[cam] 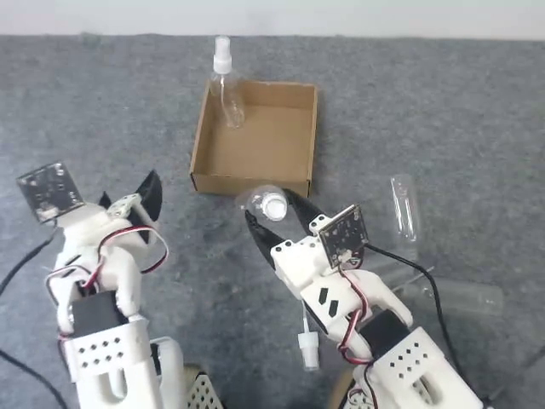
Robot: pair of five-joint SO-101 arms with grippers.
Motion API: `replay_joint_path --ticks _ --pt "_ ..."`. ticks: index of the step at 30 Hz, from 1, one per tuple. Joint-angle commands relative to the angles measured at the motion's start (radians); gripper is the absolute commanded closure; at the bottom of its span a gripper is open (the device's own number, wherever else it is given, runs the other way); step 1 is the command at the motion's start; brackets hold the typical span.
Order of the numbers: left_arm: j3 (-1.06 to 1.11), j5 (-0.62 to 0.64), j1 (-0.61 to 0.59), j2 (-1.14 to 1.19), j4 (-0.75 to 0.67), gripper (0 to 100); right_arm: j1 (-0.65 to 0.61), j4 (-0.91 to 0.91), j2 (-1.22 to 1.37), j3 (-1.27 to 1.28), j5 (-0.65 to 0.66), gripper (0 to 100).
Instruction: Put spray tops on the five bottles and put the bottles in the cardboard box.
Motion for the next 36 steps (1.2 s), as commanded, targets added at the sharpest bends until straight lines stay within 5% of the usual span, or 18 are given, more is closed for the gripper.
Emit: replay_joint_path --ticks 1,10,36 --pt "0.007 0.009 -0.048 -0.011 -0.009 72 0.039 0.004 -0.035 -0.091 -0.002 98.9" --pt "0.176 -0.052 -0.087 -0.011 -0.195 72 0.097 0.194 -0.027 -0.247 -0.008 98.9" --pt "0.193 -0.063 -0.083 -0.011 -0.199 72 0.093 0.300 0.053 -0.614 0.055 98.9"
